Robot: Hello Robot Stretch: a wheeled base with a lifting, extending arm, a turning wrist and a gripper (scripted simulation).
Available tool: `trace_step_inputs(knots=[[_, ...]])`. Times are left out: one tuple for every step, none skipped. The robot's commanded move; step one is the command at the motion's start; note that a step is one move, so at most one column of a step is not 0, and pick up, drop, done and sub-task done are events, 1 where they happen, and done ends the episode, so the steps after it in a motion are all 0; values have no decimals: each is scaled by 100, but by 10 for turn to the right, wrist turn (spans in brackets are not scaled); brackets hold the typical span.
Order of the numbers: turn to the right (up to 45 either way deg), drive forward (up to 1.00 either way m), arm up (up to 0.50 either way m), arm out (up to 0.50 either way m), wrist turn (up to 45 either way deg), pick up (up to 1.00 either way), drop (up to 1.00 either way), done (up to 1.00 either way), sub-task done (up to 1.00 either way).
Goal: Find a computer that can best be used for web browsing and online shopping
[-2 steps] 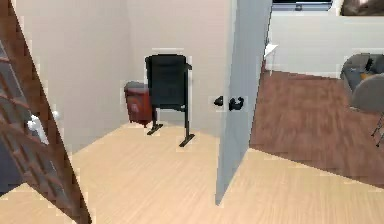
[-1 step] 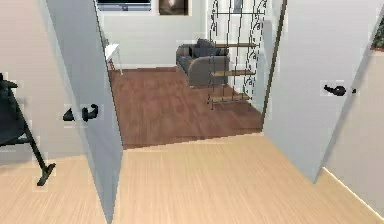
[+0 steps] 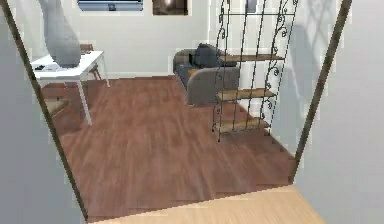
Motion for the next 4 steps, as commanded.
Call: trace_step_inputs(knots=[[-120,0,0,0,0,0,0,0,0],[0,100,0,0,0,0,0,0,0],[0,100,0,0,0,0,0,0,0],[-30,0,0,0,0,0,0,0,0]])
